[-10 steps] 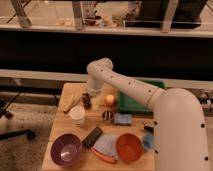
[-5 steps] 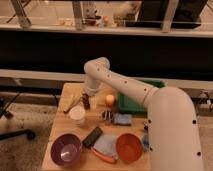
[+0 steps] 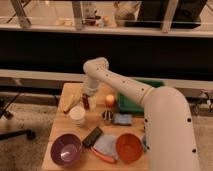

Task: Place grapes in paper cup

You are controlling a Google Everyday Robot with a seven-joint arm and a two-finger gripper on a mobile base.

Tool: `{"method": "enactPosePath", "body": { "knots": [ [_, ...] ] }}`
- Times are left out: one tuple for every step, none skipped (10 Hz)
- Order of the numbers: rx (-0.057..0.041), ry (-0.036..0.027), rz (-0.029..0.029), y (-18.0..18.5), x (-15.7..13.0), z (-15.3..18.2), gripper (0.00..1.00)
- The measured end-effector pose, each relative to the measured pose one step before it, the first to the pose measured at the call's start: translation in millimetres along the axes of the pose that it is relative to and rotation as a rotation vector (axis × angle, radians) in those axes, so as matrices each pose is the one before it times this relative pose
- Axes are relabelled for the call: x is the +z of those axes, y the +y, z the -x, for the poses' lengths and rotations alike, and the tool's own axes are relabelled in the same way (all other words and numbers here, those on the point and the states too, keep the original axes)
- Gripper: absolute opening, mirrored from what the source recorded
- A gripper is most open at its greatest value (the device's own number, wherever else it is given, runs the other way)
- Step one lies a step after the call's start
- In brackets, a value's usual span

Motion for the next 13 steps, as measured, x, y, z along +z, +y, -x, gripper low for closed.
{"method": "enactPosePath", "body": {
  "knots": [
    [-0.01383, -0.0079, -0.00546, -2.26, 0.16, 0.62, 0.8],
    [-0.01433, -0.00752, -0.00672, -3.03, 0.15, 0.69, 0.8],
    [-0.00921, -0.00592, -0.00814, -3.59, 0.16, -0.82, 0.8],
    [-0.00426, -0.00487, -0.01098, -3.78, -0.14, -2.13, 0.8],
    [-0.00264, -0.00211, -0.01634, -3.43, 0.31, -0.68, 0.8],
    [-0.00239, 0.0005, -0.02736, -2.77, 0.74, -0.93, 0.8],
    [0.00584, 0.00238, -0.02259, -1.12, 0.07, -2.15, 0.8],
    [0.0117, 0.0024, -0.02421, -0.97, 0.01, -3.56, 0.8],
    [0.00863, 0.00359, -0.02315, -1.73, 1.69, -2.09, 0.8],
    [0.00599, 0.00146, -0.01096, -1.66, 1.96, -0.8, 0.8],
    [0.00786, 0.00179, -0.00955, -1.53, 3.19, -1.23, 0.8],
    [0.00816, 0.00109, -0.00547, -0.67, 3.58, -1.6, 0.8],
    [0.01031, 0.00143, -0.00555, -0.96, 4.35, -2.86, 0.8]
  ]
}}
